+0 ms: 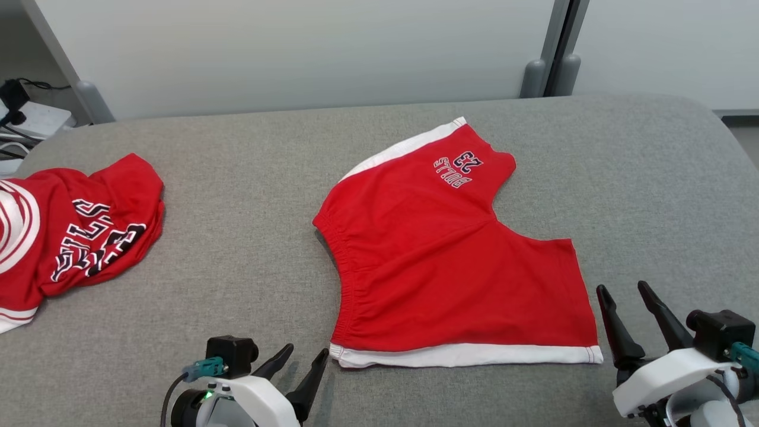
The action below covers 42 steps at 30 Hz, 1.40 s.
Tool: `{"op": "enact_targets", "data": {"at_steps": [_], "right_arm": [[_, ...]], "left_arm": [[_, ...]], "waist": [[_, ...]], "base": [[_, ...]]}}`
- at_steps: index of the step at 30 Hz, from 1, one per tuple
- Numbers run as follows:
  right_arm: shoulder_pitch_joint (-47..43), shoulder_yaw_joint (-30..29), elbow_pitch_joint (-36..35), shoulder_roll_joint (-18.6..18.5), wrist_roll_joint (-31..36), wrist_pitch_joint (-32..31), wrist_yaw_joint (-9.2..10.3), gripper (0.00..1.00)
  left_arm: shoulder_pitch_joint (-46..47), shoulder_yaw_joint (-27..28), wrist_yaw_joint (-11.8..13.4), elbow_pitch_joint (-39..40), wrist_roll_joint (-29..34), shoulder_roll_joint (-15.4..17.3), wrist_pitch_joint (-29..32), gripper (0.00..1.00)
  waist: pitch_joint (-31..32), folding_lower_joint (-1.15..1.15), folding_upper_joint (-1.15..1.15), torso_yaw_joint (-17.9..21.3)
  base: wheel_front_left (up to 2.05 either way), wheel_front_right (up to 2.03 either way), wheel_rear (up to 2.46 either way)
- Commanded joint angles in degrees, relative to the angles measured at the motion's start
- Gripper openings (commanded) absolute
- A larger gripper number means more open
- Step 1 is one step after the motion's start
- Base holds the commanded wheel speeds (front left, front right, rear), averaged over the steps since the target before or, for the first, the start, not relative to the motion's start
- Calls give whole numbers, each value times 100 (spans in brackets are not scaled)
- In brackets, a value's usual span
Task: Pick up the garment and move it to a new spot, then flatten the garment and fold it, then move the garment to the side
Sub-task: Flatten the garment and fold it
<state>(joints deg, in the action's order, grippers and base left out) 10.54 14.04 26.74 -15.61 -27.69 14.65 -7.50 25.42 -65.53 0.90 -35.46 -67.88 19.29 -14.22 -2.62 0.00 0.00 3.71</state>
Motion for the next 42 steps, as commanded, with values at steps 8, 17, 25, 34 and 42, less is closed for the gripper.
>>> {"op": "enact_targets", "data": {"at_steps": [8,17,25,34,42], "right_arm": [[-356,-23,-657,203,196,35,1,100],[-724,-455,-1355,612,533,35,1,100],[-1002,-383,-1703,651,645,35,1,100],[-1208,-614,-1562,682,565,35,1,100],[-1240,-701,-1541,750,582,35,1,100]], "left_arm": [[-955,2129,777,2035,1206,220,-76,100],[-2318,4443,825,3616,3320,-901,-77,100],[-2924,5627,411,4205,4907,-1540,-77,100],[-3230,5769,66,3813,5638,-1636,-77,100],[-3226,5624,117,3668,5459,-1639,-77,100]], "waist": [[397,0,0,-173],[567,0,0,-141],[547,0,0,-92],[472,0,0,-60],[431,0,0,-67]], "base": [[0,0,0],[0,0,0],[0,0,0],[0,0,0],[0,0,0]]}}
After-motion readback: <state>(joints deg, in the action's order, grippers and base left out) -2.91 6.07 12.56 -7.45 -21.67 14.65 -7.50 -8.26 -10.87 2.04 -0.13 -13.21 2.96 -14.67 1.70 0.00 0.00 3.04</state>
